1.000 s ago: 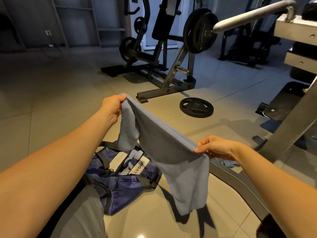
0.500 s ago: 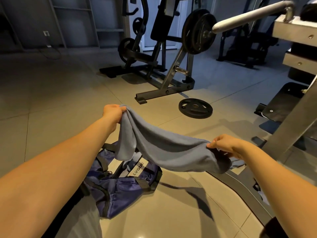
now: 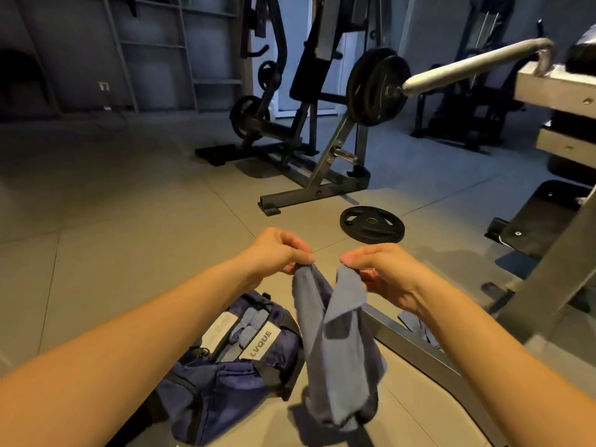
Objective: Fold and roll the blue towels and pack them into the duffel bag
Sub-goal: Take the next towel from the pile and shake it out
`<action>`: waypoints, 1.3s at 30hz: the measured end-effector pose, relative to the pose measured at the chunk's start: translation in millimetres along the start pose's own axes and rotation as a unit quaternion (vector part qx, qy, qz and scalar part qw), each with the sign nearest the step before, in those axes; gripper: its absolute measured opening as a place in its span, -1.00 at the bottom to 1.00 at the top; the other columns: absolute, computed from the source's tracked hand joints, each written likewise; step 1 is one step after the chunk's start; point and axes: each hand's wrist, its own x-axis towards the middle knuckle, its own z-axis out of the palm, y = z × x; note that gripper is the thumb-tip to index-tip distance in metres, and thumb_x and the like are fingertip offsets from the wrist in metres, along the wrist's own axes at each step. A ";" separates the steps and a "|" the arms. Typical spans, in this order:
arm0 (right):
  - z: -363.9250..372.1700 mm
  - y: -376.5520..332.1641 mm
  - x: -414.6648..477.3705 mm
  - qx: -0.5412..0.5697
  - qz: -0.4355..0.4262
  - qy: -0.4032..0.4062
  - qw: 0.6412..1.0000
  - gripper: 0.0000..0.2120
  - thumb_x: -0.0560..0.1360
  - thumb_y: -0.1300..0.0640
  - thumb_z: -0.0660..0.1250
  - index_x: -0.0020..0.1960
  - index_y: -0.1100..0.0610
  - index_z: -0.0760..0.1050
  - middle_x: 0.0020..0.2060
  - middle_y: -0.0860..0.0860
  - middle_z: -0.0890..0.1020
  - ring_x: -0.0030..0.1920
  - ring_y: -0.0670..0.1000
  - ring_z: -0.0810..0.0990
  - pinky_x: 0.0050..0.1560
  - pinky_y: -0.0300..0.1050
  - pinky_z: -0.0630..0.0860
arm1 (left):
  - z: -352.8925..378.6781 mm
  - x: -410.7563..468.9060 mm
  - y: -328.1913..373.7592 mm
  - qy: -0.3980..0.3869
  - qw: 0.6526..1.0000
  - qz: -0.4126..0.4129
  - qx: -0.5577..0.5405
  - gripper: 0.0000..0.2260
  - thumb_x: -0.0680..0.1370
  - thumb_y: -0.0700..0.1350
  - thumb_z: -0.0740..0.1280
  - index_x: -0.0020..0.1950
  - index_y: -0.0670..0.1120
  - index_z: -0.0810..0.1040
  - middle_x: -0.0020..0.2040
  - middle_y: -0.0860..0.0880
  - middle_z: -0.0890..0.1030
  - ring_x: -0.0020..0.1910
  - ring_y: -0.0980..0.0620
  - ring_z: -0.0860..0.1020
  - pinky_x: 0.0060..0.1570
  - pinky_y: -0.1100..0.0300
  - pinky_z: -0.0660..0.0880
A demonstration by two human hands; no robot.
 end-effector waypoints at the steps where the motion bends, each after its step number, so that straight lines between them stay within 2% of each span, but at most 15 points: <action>1: 2.9 -2.8 -1.3 0.037 0.014 -0.003 0.999 -0.88 0.55 0.35 0.35 0.04 0.30 0.65 -0.13 0.16 0.67 -0.18 0.04 0.67 -0.28 -0.17 0.61 | 2.3 -3.7 3.2 -0.013 1.000 0.013 -0.006 -0.91 0.50 -0.25 0.50 -0.02 -0.19 0.67 -0.15 -0.06 0.68 -0.13 0.06 0.64 -0.18 0.24 0.59; 4: 8.6 -8.2 -4.5 0.118 0.053 -0.009 0.992 -0.78 0.53 0.47 0.26 0.05 0.31 0.64 -0.08 0.22 0.68 -0.16 0.09 0.73 -0.32 -0.16 0.65 | 5.5 -12.1 8.7 -0.051 0.997 0.059 -0.017 -0.88 0.54 -0.24 0.47 0.05 -0.13 0.63 -0.20 -0.05 0.64 -0.14 0.05 0.64 -0.04 0.13 0.60; 7: 13.4 -10.9 -9.0 0.143 0.062 -0.003 0.988 -0.75 0.51 0.50 0.24 0.05 0.29 0.60 -0.04 0.23 0.64 -0.16 0.09 0.70 -0.37 -0.18 0.63 | 6.7 -17.4 9.0 -0.083 0.991 0.107 -0.003 -0.87 0.59 -0.22 0.41 0.11 -0.05 0.59 -0.14 -0.07 0.60 -0.09 0.03 0.60 0.02 0.07 0.56; 10: 17.0 -12.4 -13.0 0.165 0.070 -0.003 0.984 -0.75 0.53 0.50 0.21 0.03 0.27 0.59 -0.02 0.23 0.62 -0.12 0.11 0.68 -0.44 -0.20 0.59 | 8.5 -21.3 9.5 -0.077 0.988 0.132 0.027 -0.92 0.60 -0.20 0.39 0.02 -0.03 0.63 -0.10 -0.08 0.65 -0.07 -0.02 0.61 0.06 -0.02 0.57; 14: 15.3 -15.7 -14.0 0.220 0.055 -0.010 0.974 -0.62 0.53 0.56 0.14 0.06 0.27 0.66 0.08 0.26 0.67 -0.02 0.21 0.73 -0.37 -0.16 0.63 | 11.8 -22.4 14.2 -0.050 0.989 0.132 0.049 -0.95 0.59 -0.14 0.41 0.01 -0.07 0.67 -0.05 -0.08 0.71 -0.01 -0.09 0.67 0.10 -0.14 0.63; 18: 12.1 -20.5 -16.4 0.244 0.023 -0.004 0.970 -0.58 0.50 0.59 0.15 0.10 0.28 0.66 0.06 0.25 0.68 -0.03 0.21 0.74 -0.27 -0.13 0.68 | 4.5 -23.6 18.4 -0.041 0.983 0.174 0.049 -0.84 0.50 -0.04 0.53 0.06 0.00 0.67 -0.02 -0.01 0.69 0.01 -0.03 0.66 0.12 -0.12 0.61; 22: 8.1 -23.0 -19.2 0.261 0.018 -0.001 0.965 -0.59 0.48 0.61 0.18 0.15 0.30 0.63 0.02 0.28 0.68 -0.05 0.22 0.74 -0.15 -0.07 0.70 | 8.0 -27.8 17.6 0.008 0.967 0.231 0.110 -0.62 0.34 0.11 0.63 0.07 0.09 0.62 -0.03 0.09 0.65 -0.06 0.06 0.63 -0.02 0.03 0.64; 26: 10.4 -24.7 -22.8 0.259 0.005 -0.011 0.966 -0.58 0.46 0.63 0.18 0.15 0.32 0.60 0.00 0.29 0.68 -0.05 0.24 0.74 -0.15 -0.04 0.70 | 15.6 -27.7 15.7 0.092 0.930 0.311 0.171 -0.75 0.42 0.08 0.58 -0.01 0.03 0.63 -0.10 0.12 0.62 -0.13 0.09 0.59 -0.11 0.08 0.59; 28: 9.8 -23.3 -22.8 0.211 -0.017 -0.022 0.977 -0.59 0.44 0.62 0.24 0.15 0.28 0.60 0.02 0.27 0.70 -0.04 0.23 0.74 -0.10 0.00 0.70 | 17.7 -26.9 15.4 0.108 0.923 0.326 0.175 -0.88 0.50 0.00 0.52 -0.05 0.01 0.65 -0.15 0.13 0.62 -0.16 0.09 0.59 -0.14 0.06 0.59; 30: 6.5 -19.4 -20.4 0.052 -0.065 -0.005 0.997 -0.64 0.43 0.53 0.36 0.13 0.22 0.63 0.01 0.19 0.71 -0.03 0.15 0.73 -0.06 0.03 0.70 | 18.0 -26.2 16.8 0.107 0.933 0.306 0.158 -0.95 0.53 -0.05 0.49 -0.07 0.01 0.68 -0.18 0.11 0.64 -0.17 0.10 0.61 -0.15 0.04 0.61; 33: 2.0 -17.3 -21.2 -0.175 -0.136 0.023 0.975 -0.86 0.49 0.30 0.44 0.00 0.11 0.68 -0.18 0.00 0.70 -0.15 -0.07 0.67 -0.20 -0.21 0.60 | 14.8 -25.2 21.1 0.058 0.958 0.255 0.120 -0.97 0.56 -0.06 0.47 -0.06 0.00 0.68 -0.17 0.06 0.67 -0.14 0.10 0.64 -0.08 0.06 0.64; 35: 1.7 -17.0 -22.1 -0.220 -0.170 0.018 0.960 -0.97 0.49 0.19 0.48 -0.08 0.09 0.68 -0.27 -0.01 0.67 -0.23 -0.15 0.60 -0.16 -0.19 0.55 | 12.1 -24.6 23.2 0.028 0.961 0.244 0.128 -0.97 0.57 -0.06 0.45 -0.05 0.01 0.67 -0.15 0.05 0.68 -0.13 0.09 0.65 -0.04 0.02 0.64; 37: 1.6 -16.1 -20.7 -0.222 -0.182 0.007 0.958 -0.98 0.49 0.14 0.49 -0.09 0.07 0.67 -0.17 0.05 0.68 -0.13 -0.11 0.62 0.03 -0.08 0.57 | 10.5 -25.3 25.3 0.007 0.963 0.236 0.131 -0.96 0.57 -0.06 0.45 -0.06 0.00 0.67 -0.15 0.03 0.69 -0.13 0.08 0.66 0.00 -0.03 0.63; 39: 2.7 -13.8 -18.8 -0.214 -0.180 -0.019 0.960 -0.95 0.50 0.14 0.48 -0.04 0.07 0.65 -0.09 0.00 0.70 0.01 -0.04 0.66 0.18 0.04 0.58 | 9.0 -26.2 27.4 -0.008 0.966 0.226 0.127 -0.97 0.56 -0.09 0.46 -0.05 -0.03 0.68 -0.14 0.00 0.70 -0.12 0.05 0.68 0.03 -0.06 0.64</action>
